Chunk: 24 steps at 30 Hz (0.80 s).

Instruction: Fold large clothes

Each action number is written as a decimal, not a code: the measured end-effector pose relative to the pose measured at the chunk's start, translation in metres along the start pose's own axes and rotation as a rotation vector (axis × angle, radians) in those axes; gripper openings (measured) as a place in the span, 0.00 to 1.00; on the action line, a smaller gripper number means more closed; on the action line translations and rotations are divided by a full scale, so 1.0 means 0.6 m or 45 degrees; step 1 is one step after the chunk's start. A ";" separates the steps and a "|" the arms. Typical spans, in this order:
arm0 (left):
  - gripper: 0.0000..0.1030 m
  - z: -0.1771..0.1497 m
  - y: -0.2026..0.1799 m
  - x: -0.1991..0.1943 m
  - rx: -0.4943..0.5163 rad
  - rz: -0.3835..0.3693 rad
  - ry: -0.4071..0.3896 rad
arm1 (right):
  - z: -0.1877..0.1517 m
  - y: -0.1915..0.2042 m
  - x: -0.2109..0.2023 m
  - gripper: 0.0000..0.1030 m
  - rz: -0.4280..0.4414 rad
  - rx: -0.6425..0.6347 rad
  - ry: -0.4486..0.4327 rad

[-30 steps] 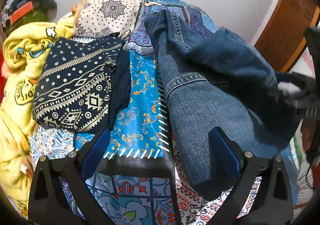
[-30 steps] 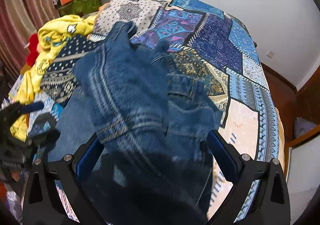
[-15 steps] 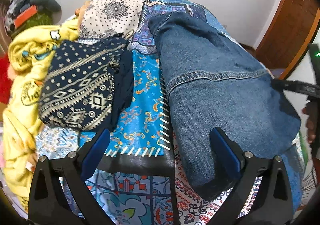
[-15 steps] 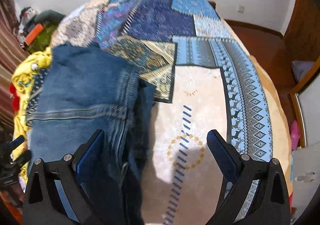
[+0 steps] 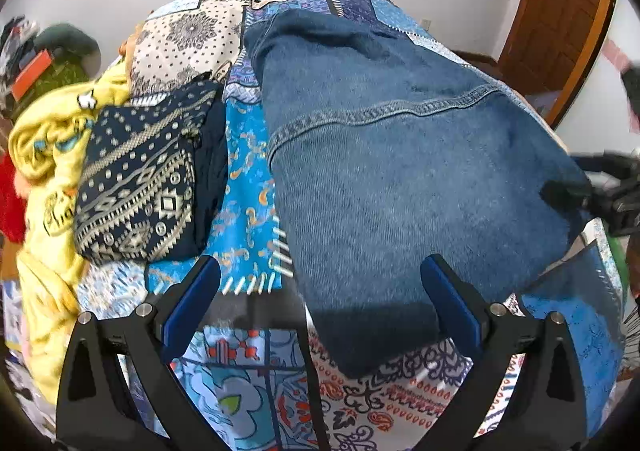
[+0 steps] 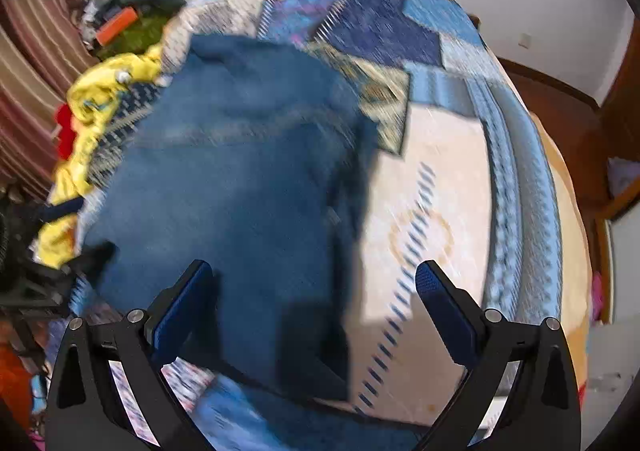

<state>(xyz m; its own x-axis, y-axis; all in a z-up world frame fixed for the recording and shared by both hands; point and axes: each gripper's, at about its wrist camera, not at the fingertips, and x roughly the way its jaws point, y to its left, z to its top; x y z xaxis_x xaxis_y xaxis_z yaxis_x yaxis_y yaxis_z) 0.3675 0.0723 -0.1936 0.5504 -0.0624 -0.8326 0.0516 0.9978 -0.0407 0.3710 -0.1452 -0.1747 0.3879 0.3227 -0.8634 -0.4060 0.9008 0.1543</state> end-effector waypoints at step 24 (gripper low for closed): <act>0.98 0.100 0.047 -0.042 -0.028 -0.017 -0.047 | 0.061 -0.036 -0.066 0.98 0.211 0.113 -0.138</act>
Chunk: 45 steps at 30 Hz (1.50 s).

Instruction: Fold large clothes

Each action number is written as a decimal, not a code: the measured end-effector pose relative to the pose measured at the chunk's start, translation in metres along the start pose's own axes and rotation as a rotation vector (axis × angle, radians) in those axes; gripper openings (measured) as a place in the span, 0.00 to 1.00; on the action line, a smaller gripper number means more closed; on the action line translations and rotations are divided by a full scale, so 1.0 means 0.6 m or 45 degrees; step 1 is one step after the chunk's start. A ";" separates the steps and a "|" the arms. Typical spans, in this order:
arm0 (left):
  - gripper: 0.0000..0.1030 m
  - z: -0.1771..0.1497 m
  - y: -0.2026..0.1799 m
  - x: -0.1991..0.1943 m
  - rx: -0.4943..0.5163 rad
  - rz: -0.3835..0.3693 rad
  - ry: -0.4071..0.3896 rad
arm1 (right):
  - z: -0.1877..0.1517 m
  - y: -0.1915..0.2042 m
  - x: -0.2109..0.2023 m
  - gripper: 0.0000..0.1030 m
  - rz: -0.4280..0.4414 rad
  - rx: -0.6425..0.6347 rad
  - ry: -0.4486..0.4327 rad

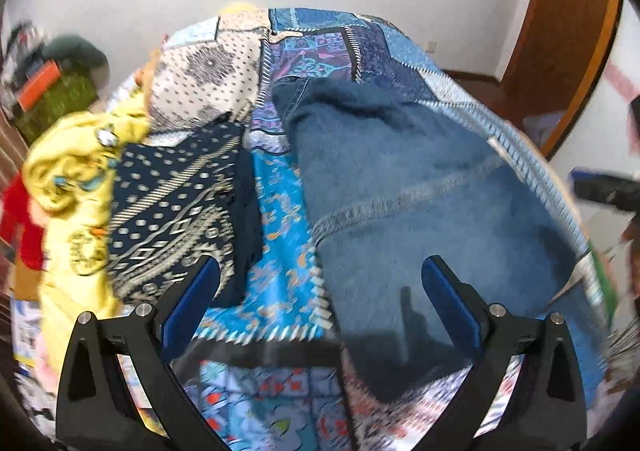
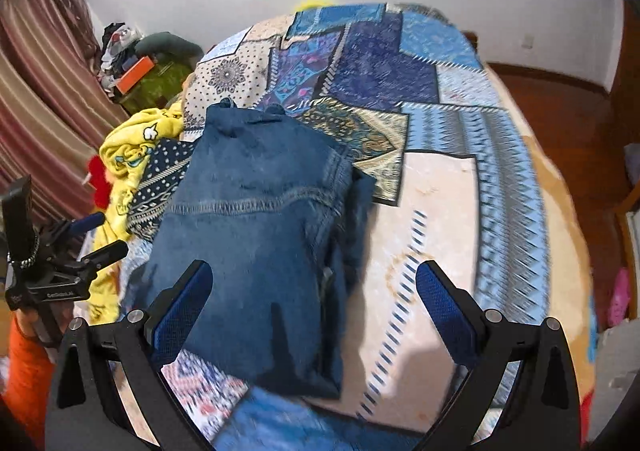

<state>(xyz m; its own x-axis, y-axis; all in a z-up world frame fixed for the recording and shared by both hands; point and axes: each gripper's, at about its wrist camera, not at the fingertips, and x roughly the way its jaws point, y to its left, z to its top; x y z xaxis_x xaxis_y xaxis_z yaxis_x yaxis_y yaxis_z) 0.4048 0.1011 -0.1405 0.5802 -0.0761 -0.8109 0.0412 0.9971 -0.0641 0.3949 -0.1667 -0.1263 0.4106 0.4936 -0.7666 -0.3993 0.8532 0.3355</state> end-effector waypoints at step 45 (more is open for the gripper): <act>0.51 0.052 0.075 0.019 -0.422 -0.637 0.052 | 0.086 0.066 0.081 0.36 0.440 0.178 0.182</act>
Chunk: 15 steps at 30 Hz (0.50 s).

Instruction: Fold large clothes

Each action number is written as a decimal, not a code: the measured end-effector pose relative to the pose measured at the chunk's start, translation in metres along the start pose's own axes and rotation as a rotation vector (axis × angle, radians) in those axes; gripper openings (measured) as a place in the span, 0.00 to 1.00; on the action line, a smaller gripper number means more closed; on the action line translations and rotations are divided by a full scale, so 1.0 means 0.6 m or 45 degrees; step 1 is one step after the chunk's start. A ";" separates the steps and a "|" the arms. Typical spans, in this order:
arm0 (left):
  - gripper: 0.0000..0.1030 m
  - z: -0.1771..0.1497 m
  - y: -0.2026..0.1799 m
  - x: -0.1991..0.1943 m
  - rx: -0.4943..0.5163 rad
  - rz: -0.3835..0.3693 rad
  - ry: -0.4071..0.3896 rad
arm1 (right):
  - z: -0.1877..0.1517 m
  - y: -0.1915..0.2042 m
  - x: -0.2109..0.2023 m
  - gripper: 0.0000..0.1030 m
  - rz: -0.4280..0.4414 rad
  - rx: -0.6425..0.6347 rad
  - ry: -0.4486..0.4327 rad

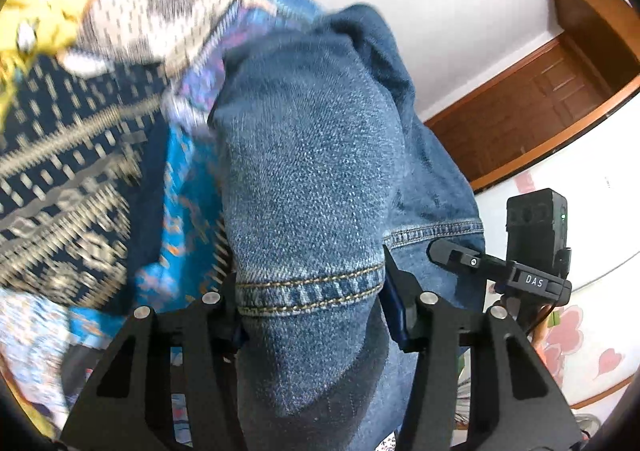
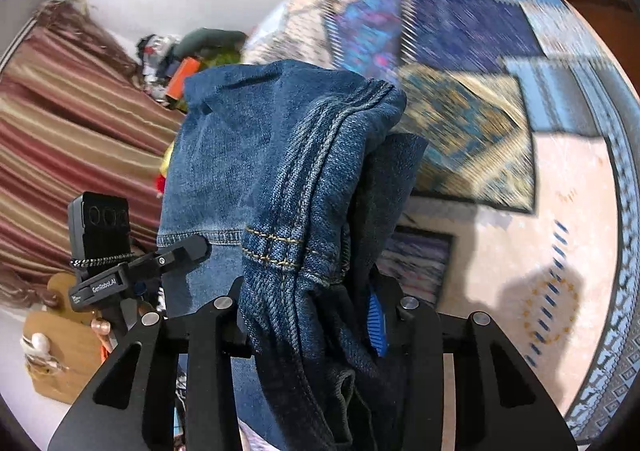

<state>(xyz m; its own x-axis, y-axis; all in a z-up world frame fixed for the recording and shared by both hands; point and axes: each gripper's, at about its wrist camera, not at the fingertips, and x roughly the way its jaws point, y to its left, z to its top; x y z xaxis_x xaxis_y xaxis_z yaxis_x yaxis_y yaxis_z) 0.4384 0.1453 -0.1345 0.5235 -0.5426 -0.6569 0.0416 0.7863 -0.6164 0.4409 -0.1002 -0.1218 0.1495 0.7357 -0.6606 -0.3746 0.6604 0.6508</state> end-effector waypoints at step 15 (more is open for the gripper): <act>0.51 0.113 0.106 -0.222 0.081 0.153 -0.273 | 0.081 0.197 0.095 0.36 0.129 -0.194 -0.139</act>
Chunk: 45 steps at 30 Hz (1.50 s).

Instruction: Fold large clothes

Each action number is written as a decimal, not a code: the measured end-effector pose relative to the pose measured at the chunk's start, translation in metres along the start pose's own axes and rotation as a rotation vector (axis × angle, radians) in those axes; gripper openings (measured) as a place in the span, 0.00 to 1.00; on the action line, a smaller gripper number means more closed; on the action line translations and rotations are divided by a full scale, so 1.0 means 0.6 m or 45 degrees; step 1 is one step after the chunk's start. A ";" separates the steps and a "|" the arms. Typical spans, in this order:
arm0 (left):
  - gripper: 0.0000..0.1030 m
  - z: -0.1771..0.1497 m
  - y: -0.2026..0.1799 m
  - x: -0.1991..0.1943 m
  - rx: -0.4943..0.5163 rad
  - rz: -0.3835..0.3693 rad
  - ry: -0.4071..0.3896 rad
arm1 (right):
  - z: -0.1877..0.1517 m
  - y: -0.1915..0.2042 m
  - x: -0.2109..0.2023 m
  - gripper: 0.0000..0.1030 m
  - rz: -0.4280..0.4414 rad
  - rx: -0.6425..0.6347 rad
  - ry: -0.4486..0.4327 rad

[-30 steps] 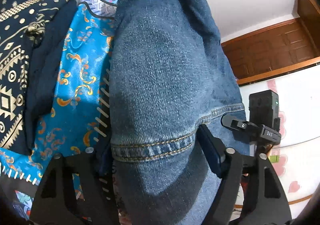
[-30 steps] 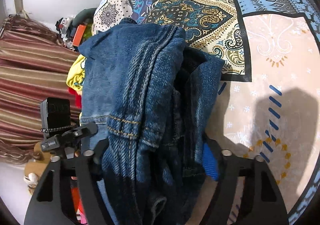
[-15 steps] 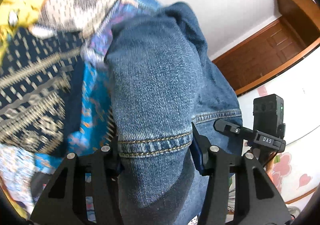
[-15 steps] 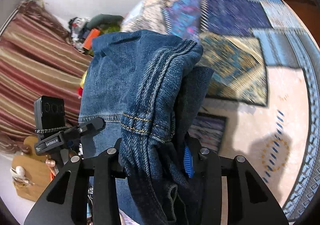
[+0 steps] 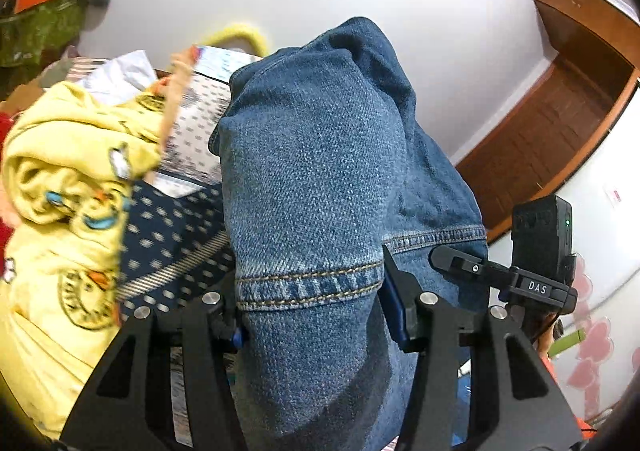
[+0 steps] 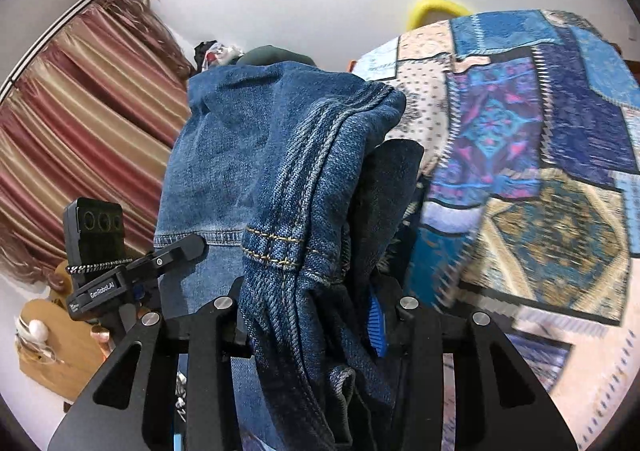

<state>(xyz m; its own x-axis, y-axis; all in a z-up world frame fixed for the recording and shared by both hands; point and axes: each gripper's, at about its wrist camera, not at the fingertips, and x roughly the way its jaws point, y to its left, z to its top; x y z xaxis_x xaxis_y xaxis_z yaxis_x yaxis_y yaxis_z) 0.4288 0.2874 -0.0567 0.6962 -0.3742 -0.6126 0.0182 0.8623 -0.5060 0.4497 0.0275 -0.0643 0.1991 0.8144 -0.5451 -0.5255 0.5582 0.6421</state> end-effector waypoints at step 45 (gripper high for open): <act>0.88 -0.203 0.174 0.070 0.039 0.566 0.177 | -0.175 -0.030 0.213 0.72 -0.526 -0.302 0.266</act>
<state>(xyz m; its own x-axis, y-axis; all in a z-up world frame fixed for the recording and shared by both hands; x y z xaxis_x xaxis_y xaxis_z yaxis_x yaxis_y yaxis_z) 0.3725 0.3202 -0.2095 0.5383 -0.0062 -0.8428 -0.2377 0.9582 -0.1589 0.3976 0.1045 -0.2023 0.2724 0.4713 -0.8389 -0.6159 0.7552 0.2243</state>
